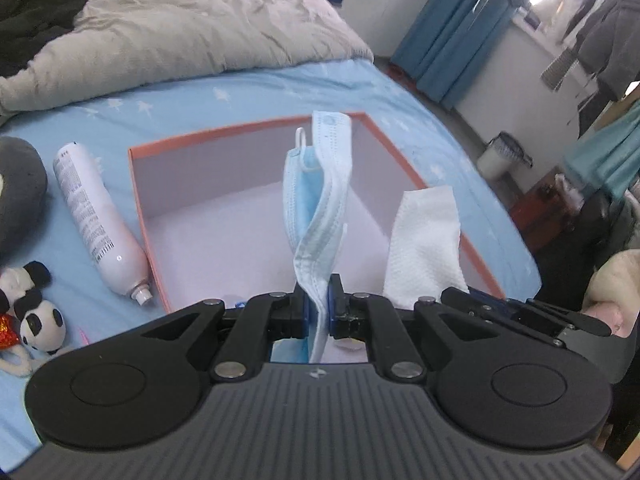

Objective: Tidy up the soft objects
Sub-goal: 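Open both grippers to drop the face mask and wipe into the pink box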

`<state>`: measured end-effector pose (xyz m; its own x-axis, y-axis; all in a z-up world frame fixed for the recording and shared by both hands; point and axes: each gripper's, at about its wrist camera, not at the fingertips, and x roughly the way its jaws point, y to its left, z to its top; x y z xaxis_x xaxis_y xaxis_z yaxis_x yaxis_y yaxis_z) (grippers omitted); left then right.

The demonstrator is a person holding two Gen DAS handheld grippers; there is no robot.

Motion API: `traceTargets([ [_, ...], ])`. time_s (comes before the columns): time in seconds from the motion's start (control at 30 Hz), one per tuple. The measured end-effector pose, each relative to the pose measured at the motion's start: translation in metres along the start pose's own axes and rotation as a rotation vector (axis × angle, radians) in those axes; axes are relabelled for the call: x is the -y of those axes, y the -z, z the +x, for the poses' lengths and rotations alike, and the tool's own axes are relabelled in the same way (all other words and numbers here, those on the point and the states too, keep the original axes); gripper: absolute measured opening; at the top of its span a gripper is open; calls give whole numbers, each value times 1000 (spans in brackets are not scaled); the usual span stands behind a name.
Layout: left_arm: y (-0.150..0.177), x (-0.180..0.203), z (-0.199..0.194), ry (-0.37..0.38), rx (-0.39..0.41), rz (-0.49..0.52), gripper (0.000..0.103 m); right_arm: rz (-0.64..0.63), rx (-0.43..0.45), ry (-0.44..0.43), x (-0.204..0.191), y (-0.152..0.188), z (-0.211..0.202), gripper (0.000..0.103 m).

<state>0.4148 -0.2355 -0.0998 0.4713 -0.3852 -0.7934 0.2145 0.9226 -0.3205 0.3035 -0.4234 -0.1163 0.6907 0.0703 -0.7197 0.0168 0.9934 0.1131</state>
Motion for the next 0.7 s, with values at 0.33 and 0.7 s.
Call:
traceTargets([
  [0.33,9,-6,20,-6,-83,16,49,43,-18,-4,9,4,3,41],
  [0.7,17,3,-54,-18,141,99,49,53,125,-43,-3,0,-43,41],
])
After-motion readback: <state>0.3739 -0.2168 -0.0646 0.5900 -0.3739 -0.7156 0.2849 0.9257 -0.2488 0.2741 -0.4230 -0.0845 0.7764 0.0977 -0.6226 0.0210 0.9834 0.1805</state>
